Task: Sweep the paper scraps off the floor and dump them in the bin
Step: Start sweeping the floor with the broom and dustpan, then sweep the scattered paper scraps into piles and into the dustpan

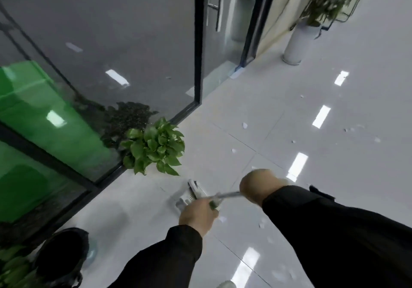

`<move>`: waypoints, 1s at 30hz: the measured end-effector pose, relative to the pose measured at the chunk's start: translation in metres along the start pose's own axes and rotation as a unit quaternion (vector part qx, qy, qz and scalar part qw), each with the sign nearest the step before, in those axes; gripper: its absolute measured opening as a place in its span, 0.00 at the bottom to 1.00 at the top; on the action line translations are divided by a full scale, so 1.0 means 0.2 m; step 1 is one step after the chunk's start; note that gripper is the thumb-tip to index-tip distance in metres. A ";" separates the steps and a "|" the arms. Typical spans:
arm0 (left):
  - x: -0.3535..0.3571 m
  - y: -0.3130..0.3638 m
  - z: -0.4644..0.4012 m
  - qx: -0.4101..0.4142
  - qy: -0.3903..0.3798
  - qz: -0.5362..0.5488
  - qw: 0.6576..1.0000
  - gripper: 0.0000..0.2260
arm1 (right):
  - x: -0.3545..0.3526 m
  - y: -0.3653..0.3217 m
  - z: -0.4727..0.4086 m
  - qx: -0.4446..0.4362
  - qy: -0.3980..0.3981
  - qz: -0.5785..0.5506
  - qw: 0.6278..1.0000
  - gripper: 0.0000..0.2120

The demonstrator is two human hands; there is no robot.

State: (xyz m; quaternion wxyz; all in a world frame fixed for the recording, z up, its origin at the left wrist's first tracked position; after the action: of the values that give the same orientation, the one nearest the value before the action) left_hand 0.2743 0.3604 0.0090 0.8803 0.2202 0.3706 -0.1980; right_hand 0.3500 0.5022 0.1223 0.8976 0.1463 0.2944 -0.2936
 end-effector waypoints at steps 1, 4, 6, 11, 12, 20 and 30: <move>0.03 0.04 0.00 -0.014 -0.001 0.002 1.000 0.11 | 0.05 0.23 -0.01 0.029 -0.008 0.006 1.000 0.06; 0.06 0.22 -0.02 0.000 -0.002 -0.015 1.000 0.11 | 0.16 0.88 0.07 0.094 0.004 -0.002 0.996 0.10; 0.07 0.39 -0.03 0.037 0.003 -0.036 0.999 0.11 | 0.24 1.12 0.14 0.106 0.020 -0.039 0.993 0.11; 0.07 0.70 -0.08 0.053 0.029 -0.003 0.998 0.06 | 0.66 1.58 0.21 0.211 0.045 -0.320 0.922 0.09; 0.05 0.75 -0.10 0.055 0.033 0.014 0.998 0.06 | 0.77 1.64 0.20 0.224 0.041 -0.391 0.892 0.09; -0.02 1.17 -0.37 0.110 0.020 0.018 0.994 0.10 | 1.06 1.48 0.03 0.217 0.088 -0.766 0.598 0.04; -0.35 1.96 -0.92 0.186 -0.028 -0.015 0.982 0.07 | 0.42 1.77 -0.50 0.211 0.110 -0.927 0.290 0.03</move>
State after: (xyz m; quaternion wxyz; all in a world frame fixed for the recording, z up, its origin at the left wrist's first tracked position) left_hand 0.3256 0.7952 0.0384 0.8311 0.3686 0.3059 -0.2826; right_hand 0.5783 0.7866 0.0230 -0.0751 -0.0083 0.2579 -0.9632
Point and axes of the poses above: each hand's wrist, its own z-axis away from the middle knuckle, its own x-axis out of the palm, y = z × x, the point moved 9 cm from there along -z, towards the middle knuckle, and after that the axes turned 12 degrees about -z, right-handed, at the moved point
